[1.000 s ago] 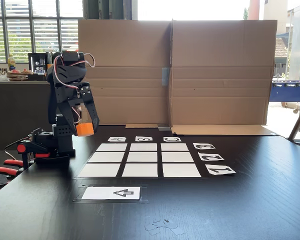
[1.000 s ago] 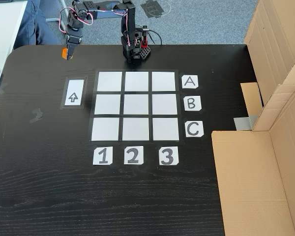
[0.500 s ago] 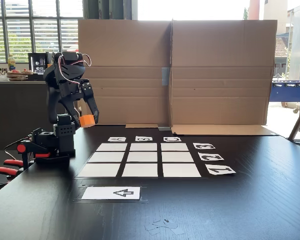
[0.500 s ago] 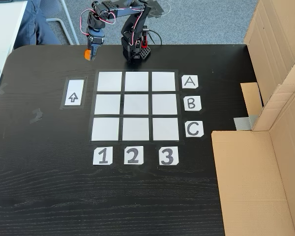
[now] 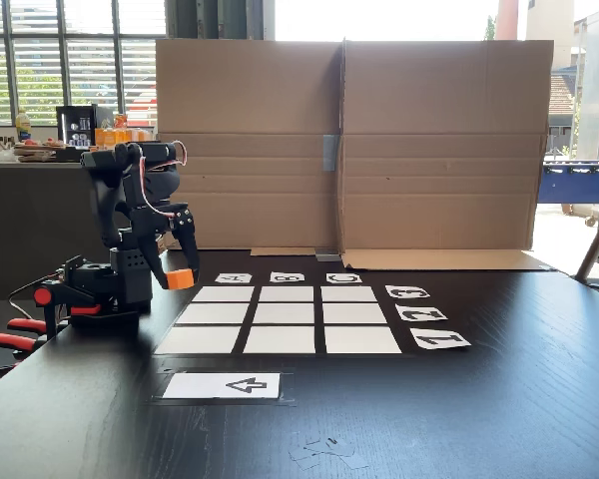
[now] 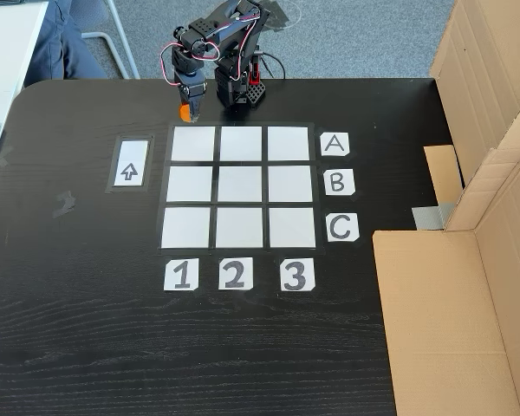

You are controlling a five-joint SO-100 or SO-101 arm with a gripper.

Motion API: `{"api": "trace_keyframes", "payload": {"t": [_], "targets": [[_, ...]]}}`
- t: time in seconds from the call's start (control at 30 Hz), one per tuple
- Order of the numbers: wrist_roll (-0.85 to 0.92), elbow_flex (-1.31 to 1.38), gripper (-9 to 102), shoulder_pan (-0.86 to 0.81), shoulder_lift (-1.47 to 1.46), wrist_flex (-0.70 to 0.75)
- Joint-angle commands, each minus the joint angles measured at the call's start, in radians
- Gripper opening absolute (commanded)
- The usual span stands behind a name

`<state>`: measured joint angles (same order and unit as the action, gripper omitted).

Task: Pick up the round, orange token and place it in the grid on square A1.

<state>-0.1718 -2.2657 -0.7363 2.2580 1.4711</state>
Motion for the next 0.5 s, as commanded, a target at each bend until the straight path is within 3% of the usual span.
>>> {"api": "trace_keyframes", "payload": {"t": [0.0,0.47], "targets": [[-0.002,-0.012,13,0.009,-0.014,-0.046],[-0.002,-0.089,13,0.021,-0.210,-0.247]]}}
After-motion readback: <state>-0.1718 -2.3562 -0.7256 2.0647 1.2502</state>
